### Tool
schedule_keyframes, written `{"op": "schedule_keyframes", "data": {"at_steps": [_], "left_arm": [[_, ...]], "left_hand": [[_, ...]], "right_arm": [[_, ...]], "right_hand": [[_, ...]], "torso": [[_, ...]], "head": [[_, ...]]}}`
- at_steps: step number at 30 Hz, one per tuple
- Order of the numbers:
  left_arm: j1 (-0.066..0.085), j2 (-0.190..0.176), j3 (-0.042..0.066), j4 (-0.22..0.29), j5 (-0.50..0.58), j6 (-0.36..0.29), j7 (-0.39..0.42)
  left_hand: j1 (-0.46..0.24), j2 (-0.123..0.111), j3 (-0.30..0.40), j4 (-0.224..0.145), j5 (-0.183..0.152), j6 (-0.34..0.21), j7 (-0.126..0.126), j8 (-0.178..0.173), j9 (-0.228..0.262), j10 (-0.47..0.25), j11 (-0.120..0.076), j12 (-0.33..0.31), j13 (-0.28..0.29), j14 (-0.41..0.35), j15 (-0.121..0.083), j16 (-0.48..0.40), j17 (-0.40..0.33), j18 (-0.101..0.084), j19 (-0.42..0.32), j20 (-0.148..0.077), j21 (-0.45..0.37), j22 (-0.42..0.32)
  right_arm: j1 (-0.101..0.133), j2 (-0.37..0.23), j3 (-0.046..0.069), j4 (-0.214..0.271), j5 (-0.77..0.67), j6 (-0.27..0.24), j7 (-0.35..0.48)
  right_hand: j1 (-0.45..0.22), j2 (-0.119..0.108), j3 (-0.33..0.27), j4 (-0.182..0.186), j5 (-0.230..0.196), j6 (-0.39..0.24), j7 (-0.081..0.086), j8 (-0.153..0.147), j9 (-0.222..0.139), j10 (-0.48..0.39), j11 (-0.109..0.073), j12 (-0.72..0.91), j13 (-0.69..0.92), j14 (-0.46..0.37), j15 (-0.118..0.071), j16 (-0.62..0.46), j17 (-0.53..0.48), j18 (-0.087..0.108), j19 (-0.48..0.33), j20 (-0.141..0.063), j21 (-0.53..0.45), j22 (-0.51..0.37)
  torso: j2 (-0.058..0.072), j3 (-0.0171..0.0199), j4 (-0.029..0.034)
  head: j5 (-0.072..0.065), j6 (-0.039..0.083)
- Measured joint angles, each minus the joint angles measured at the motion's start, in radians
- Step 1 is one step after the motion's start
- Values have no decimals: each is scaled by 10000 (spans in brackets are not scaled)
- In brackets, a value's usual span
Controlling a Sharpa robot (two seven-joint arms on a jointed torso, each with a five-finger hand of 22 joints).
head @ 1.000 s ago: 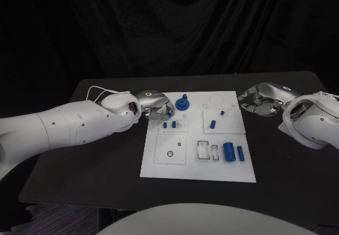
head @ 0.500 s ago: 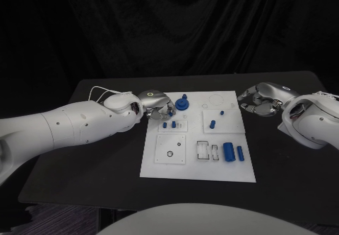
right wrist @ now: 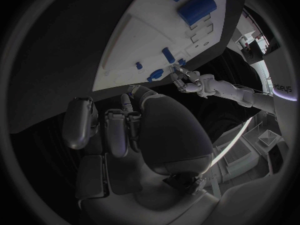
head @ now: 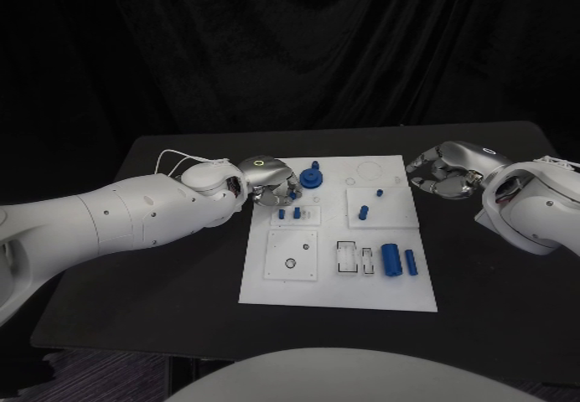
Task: Assemble the parts on the task board
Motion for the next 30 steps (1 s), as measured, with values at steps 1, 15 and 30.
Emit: {"op": "schedule_keyframes", "data": {"at_steps": [1, 15, 30], "left_arm": [[-5, 10, 0, -10, 0, 5, -5], [-32, -9, -10, -93, -6, 136, -85], [-36, -363, -11, -240, -7, -165, -254]], "left_hand": [[0, 0, 0, 0, 0, -23, -23, 0, 0, 0, 0, 0, 1, -22, -23, 0, -24, -1, 0, 0, -44, 0], [-157, -157, 126, 15, -76, -1361, -593, -348, -435, -518, 252, -513, -183, -207, 132, -165, -240, -1, -186, 38, -321, 0], [-315, -315, 44, 152, -662, -4002, -1504, -349, -1727, -1668, 515, -1043, -451, -346, 270, -211, -381, -1, -271, 125, -554, 0]], "right_arm": [[0, -1, 0, 1, 0, 4, 0], [0, -2, -3, 1, 1, 49, -2], [0, -40, 0, -2, 2, 70, -2]], "right_hand": [[0, 0, 0, 0, 0, 0, 0, 0, -4, 0, 0, 0, 0, 0, 0, 0, 0, -1, 0, 0, 0, 0], [1, -1, 0, 0, 0, 0, 0, 0, -14, 0, 0, 0, 0, 0, 0, -41, 0, -1, 0, 0, 0, -1], [2, -3, 27, -27, 0, 0, 0, 0, -21, 0, 0, 0, 0, 0, 0, -41, 0, -1, 0, 0, -52, -1]], "torso": [[0, 0, 0], [-2, -1, 0], [-7, -7, 4]], "head": [[-2, 0], [20, 0], [63, 0]]}}
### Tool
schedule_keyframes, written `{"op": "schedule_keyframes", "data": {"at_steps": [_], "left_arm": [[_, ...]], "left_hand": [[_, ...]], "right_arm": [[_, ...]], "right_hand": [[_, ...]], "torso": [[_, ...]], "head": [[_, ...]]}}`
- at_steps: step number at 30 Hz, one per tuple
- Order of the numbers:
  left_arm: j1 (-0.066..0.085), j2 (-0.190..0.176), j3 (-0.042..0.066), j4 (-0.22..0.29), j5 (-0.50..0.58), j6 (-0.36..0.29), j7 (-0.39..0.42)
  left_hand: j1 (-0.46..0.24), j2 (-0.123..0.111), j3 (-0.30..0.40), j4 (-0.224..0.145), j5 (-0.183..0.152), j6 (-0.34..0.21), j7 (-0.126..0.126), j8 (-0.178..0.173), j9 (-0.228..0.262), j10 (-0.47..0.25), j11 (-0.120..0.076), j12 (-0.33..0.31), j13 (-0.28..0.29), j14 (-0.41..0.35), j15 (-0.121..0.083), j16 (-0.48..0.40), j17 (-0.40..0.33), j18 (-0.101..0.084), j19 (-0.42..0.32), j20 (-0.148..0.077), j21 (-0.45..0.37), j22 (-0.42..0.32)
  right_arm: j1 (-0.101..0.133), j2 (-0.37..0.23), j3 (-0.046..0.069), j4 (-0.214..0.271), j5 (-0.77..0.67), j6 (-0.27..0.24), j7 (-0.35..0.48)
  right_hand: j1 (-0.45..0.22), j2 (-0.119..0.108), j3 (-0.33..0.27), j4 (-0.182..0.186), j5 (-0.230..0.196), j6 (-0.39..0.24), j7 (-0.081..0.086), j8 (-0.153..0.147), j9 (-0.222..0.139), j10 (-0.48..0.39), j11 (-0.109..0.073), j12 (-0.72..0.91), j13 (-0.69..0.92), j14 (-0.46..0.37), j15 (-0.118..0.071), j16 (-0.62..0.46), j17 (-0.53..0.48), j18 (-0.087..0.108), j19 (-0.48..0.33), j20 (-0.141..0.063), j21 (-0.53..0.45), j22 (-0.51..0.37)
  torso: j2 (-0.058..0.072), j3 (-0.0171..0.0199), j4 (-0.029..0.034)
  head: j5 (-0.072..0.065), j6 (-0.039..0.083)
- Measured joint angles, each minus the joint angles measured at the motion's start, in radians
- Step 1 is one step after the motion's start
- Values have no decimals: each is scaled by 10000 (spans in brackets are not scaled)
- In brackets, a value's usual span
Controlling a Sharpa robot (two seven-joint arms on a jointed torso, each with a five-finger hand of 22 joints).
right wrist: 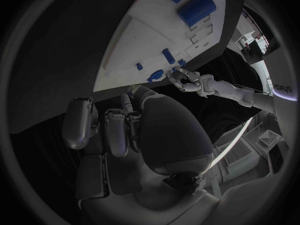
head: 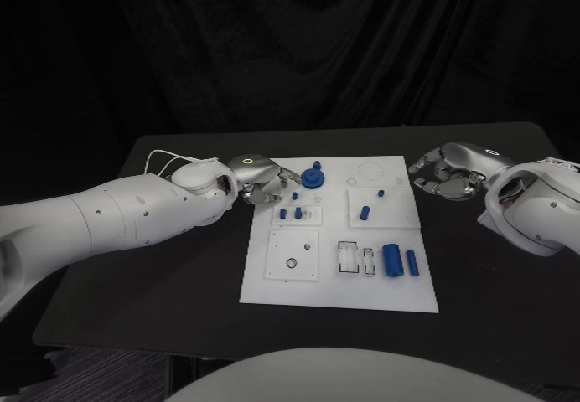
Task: Assemble the parts on the task board
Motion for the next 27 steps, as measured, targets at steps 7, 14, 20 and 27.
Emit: {"op": "schedule_keyframes", "data": {"at_steps": [7, 14, 20, 27], "left_arm": [[-2, -564, 0, 95, 14, -631, -1], [-7, -1639, -5, 491, 1462, -1579, 953], [-7, -2436, -7, 935, 4658, -1277, 2649], [-7, -2839, -11, 1862, 9020, 484, 3933]], "left_hand": [[-196, 20, -248, 247, -1, 301, 118, 0, -155, -430, -51, 2, -24, -1662, -39, -1171, -1717, 117, -1355, 59, -1788, 0], [-819, 397, -1303, 1371, 1, 1202, 557, 29, -720, -2972, -235, 411, -565, -7372, 571, -8483, -6784, 551, -7003, 386, -8669, -1709], [-1169, 801, -2596, 1752, 234, 1271, 1113, 29, -1186, -5034, -703, -598, -2683, -10829, -63, -12741, -9661, 549, -9783, 275, -10961, -4062], [-1758, 1769, -4829, 1778, 209, -1198, 936, -155, -2418, -6163, -871, -2281, -4195, -12739, 378, -13807, -11412, 706, -11717, 326, -11179, -8372]], "right_arm": [[0, -73, 0, 44, 0, 10, 2], [198, -208, -12, 216, 2, 48, 11], [809, -42, 10, 234, 3, 280, -1], [1074, 327, 11, -1, -133, 675, 45]], "right_hand": [[-54, -54, 28, -28, 0, 1, 0, 0, 0, 0, 0, -156, 0, 0, 0, -68, 0, 162, -64, 8, -134, 0], [-181, -222, 165, -165, -168, 644, 71, 235, 140, -1252, 123, -1512, -1, 0, 0, -728, 0, 162, -107, 36, -227, 0], [-273, -597, 278, -111, -695, 913, 124, 387, 357, -5608, 272, -6073, -3727, 6, 147, -2110, -55, 341, -736, 164, -1821, -1], [-222, -783, 430, -208, -587, 796, 231, 467, 595, -7529, 602, -8115, -5226, -686, 528, -3626, -1295, 631, -1658, 399, -3946, -1]], "torso": [[0, -2, 2], [-1, -7, 0], [-2, -16, -3], [-19, -42, 19]], "head": [[40, 0], [90, 0], [152, 0], [78, 0]]}}
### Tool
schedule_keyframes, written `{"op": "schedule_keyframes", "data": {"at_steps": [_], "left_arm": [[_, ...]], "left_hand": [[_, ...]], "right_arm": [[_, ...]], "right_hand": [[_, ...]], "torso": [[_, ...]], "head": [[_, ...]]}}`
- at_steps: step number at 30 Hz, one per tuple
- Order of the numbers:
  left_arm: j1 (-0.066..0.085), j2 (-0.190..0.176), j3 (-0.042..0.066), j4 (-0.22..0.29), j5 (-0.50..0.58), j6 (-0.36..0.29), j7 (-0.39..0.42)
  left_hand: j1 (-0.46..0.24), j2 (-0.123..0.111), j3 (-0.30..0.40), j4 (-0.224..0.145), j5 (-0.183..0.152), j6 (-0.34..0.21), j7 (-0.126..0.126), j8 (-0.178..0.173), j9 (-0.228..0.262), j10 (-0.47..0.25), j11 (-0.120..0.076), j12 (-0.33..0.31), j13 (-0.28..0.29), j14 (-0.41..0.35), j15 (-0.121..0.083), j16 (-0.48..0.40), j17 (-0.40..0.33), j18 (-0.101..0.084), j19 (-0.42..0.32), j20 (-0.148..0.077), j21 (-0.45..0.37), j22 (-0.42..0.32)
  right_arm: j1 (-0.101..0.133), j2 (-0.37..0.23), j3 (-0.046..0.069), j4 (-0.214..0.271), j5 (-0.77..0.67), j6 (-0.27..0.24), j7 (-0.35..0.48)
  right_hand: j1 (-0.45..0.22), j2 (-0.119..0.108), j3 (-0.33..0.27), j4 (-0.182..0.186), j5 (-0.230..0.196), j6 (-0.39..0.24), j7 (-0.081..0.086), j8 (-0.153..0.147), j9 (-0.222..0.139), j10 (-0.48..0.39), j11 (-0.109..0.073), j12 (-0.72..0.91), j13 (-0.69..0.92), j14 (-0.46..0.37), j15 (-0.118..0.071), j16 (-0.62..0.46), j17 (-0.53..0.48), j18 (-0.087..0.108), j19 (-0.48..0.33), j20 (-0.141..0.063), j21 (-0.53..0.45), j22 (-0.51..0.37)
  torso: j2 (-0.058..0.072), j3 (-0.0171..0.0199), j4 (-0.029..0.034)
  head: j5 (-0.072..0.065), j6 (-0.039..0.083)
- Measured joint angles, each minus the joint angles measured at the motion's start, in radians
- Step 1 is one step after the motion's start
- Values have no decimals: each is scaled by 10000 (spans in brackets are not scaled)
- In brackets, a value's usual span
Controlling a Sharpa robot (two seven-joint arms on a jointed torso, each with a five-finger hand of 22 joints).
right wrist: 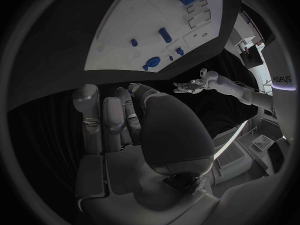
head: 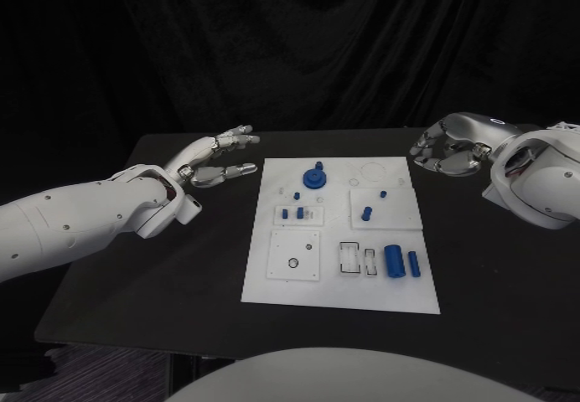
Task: Assemble the parts on the task board
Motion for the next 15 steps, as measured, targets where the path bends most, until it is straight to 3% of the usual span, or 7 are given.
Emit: {"op": "schedule_keyframes", "data": {"at_steps": [1, 4, 7, 9, 11, 13, 15], "left_arm": [[0, 1, 0, 116, 545, 268, 82], [-10, 15, 5, 437, 2262, 1162, 272], [-64, 20, 6, 696, 3570, 1895, 384], [-105, 15, 6, 835, 4164, 2248, 439], [-183, -17, 8, 995, 4702, 2592, 489], [-278, -57, 8, 1084, 5055, 2831, 526], [-404, -96, 6, 1160, 5367, 3052, 551]], "left_hand": [[-60, 100, -141, 0, 0, -341, -4, -12, -118, -98, -15, -155, -30, -86, 86, -15, -57, -1, -161, 30, 0, -405], [-293, 390, -485, 8, 0, -1278, -235, -80, -446, -358, 38, -598, -105, -207, 207, -40, -91, 0, -472, 147, -52, -1179], [-381, 492, -572, 5, 0, -1614, -374, -118, -568, -411, 85, -740, -117, -207, 207, -40, -101, -2, -580, 182, -61, -1512], [-348, 525, -600, 0, 0, -1706, -442, -119, -603, -411, 84, -741, -117, -207, 207, -40, -104, -2, -589, 191, -91, -1644], [-297, 684, -611, -11, 152, -1767, -504, -119, -639, -428, 101, -740, -117, -207, 207, -40, -107, -1, -610, 212, -91, -1704], [-264, 717, -611, -11, 296, -1768, -504, -119, -655, -446, 119, -768, -116, -239, 246, -40, -107, -2, -625, 227, -91, -1729], [-172, 809, -611, -12, 458, -1803, -540, -119, -683, -483, 156, -780, -116, -199, 287, -40, -107, -2, -625, 227, -91, -1755]], "right_arm": [[2, 46, -3, -40, -52, 67, 8], [-6, 168, -8, -134, -281, 327, 44], [-97, 219, 0, -204, -570, 569, 98], [-171, 234, 0, -260, -730, 680, 130], [-275, 276, -2, -373, -897, 785, 172], [-371, 320, -4, -481, -1014, 857, 211], [-486, 343, -4, -612, -1133, 924, 264]], "right_hand": [[27, -26, 0, 0, 6, -164, -52, -64, 1, -382, 139, -338, -234, -229, 107, -291, -248, 157, -209, 72, -392, 0], [91, -89, 37, -185, -11, -664, -162, -317, 2, -1297, 475, -1183, -954, -797, 327, -851, -843, 153, -673, 313, -1240, 0], [91, -90, -75, -323, -154, -854, -254, -383, 0, -1688, 585, -1642, -1478, -895, 425, -855, -992, 153, -742, 382, -1365, 0], [91, -89, -136, -384, -158, -960, -312, -482, -16, -1762, 648, -1809, -1716, -934, 387, -855, -1050, 314, -742, 382, -1385, 0], [96, -85, -184, -464, -94, -807, -330, -438, 35, -1789, 662, -1941, -1958, -1059, 446, -818, -1108, 314, -789, 429, -1426, 0], [160, -20, -193, -623, 374, -478, -200, -254, 184, -1956, 701, -2063, -2203, -1317, 448, -835, -1294, 314, -956, 490, -1621, 0], [177, -3, -196, -692, 730, -473, -195, -254, 235, -1975, 720, -2072, -2343, -1361, 459, -835, -1316, 313, -958, 487, -1621, 0]], "torso": [[-8, -10, 12], [-40, -58, 66], [-71, -132, 145], [-84, -198, 221], [-86, -257, 294], [-85, -333, 377], [-69, -417, 467]], "head": [[-22, 0], [-126, 0], [-296, 0], [-439, 0], [-577, 0], [-730, 0], [-883, 0]]}}
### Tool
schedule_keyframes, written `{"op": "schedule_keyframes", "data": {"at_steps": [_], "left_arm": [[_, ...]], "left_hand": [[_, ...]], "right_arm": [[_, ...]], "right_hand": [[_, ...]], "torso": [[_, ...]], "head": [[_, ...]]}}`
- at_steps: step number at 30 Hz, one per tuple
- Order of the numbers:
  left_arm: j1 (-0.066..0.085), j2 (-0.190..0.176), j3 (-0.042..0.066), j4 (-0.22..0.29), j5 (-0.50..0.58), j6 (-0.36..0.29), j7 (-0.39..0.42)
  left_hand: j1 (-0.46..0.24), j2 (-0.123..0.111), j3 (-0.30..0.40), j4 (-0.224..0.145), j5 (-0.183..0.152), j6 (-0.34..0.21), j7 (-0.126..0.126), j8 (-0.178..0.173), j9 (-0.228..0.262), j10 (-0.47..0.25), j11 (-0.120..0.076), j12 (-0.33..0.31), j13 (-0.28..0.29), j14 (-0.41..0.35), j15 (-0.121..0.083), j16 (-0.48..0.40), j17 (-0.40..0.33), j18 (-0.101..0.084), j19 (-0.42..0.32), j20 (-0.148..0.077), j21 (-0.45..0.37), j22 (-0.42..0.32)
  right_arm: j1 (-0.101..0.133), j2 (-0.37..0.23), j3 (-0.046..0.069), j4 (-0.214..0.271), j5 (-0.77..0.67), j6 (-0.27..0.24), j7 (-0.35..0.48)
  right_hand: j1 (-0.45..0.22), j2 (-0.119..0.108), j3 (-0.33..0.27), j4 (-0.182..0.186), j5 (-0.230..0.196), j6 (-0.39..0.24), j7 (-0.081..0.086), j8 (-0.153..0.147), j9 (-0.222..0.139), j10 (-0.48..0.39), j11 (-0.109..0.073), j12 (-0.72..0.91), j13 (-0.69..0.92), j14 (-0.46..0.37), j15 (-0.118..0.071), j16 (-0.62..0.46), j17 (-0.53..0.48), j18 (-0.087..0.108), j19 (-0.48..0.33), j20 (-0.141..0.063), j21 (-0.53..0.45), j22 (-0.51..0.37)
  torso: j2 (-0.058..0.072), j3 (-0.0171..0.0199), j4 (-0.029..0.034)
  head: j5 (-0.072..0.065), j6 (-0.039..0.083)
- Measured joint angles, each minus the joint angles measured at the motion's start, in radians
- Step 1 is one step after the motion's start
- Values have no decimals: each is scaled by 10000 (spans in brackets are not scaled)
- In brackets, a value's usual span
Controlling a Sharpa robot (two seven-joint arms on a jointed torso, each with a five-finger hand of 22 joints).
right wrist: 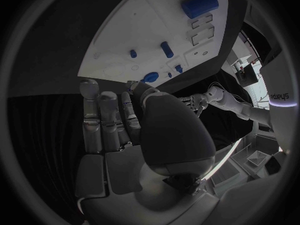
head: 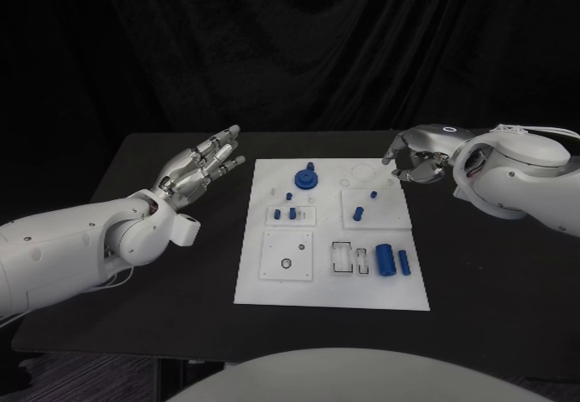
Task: Assemble the parts on the task board
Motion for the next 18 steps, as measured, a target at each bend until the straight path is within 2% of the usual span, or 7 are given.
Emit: {"op": "schedule_keyframes", "data": {"at_steps": [2, 4, 7, 9, 11, 15, 18], "left_arm": [[-105, -24, -9, 76, 228, 165, 17], [-159, -44, -14, 163, 370, 269, 26], [-213, -90, -7, 308, 533, 393, 41], [-235, -118, -6, 375, 603, 445, 48], [-242, -150, -6, 416, 667, 500, 54], [-253, -166, -6, 459, 756, 559, 62], [-254, -178, -2, 499, 795, 588, 69]], "left_hand": [[0, 0, 0, 0, 49, 0, 0, 0, 0, 0, 0, 0, 0, 12, 12, 0, 0, 0, -26, 26, 0, 0], [90, 89, 0, 0, 157, -38, -37, 0, -23, 10, 75, 0, 0, -12, 35, 0, 0, 0, -35, 35, 0, -15], [149, 131, 0, 0, 278, -54, -54, 0, -26, 41, 111, 0, 1, -25, 48, 0, 1, -1, -35, 36, 0, -28], [252, 114, -27, -27, 357, -54, -54, 0, -26, 26, 140, 0, 1, -25, 48, 0, 1, -2, -35, 36, 0, -50], [390, 111, -27, -27, 496, -54, -54, 0, -26, 64, 210, 0, 1, -21, 52, 0, 1, -1, 2, 73, 0, -79], [501, 124, -26, -27, 657, -53, -53, 0, -26, 83, 247, 12, 1, -7, 139, 0, 2, -1, 4, 74, 0, -93], [531, 154, -26, -27, 658, -53, -53, 0, -26, 71, 287, 42, 1, -7, 139, 0, 3, -1, -17, 95, 0, -101]], "right_arm": [[-117, -21, 0, -98, -91, 51, 46], [-221, -88, 1, -131, -158, 73, 87], [-388, -208, -4, -162, -243, 85, 153], [-450, -217, -7, -188, -283, 97, 187], [-510, -196, -5, -225, -316, 124, 223], [-622, -137, 0, -289, -365, 197, 285], [-683, -119, -3, -320, -385, 247, 332]], "right_hand": [[-5, 3, -52, 5, -83, 0, 0, 0, 70, 3, -3, 0, -94, 0, 0, 118, 0, 0, 0, 0, 48, 0], [-155, 84, -167, 113, -457, 0, 0, 0, 138, 204, -3, 91, -208, 8, 8, 312, 5, -1, 37, 37, 224, 0], [-263, 62, -252, 144, -663, -38, -38, 0, 199, 273, -21, 98, -314, 39, 39, 447, 26, -3, 80, 80, 358, 0], [-309, 110, -307, 199, -855, -71, -70, 0, 231, 390, -48, 153, -419, 39, 39, 530, 25, -3, 136, 128, 421, 0], [-367, 169, -347, 183, -936, -92, -92, 0, 234, 438, -43, 167, -462, 38, 38, 554, 25, -3, 170, 94, 455, 0], [-419, 118, -416, 252, -1083, -185, -184, -101, 240, 665, -58, 168, -615, 83, 83, 669, -18, -3, 280, 95, 555, 0], [-450, 148, -416, 252, -1139, -221, -148, -150, 239, 688, -79, 167, -699, 83, 83, 669, -56, -3, 280, 95, 556, 0]], "torso": [[15, -64, 68], [37, -137, 143], [75, -247, 240], [95, -304, 276], [122, -371, 316], [171, -471, 369], [216, -575, 417]], "head": [[-99, 0], [-205, 0], [-339, 0], [-394, 0], [-452, 0], [-523, 0], [-626, 0]]}}
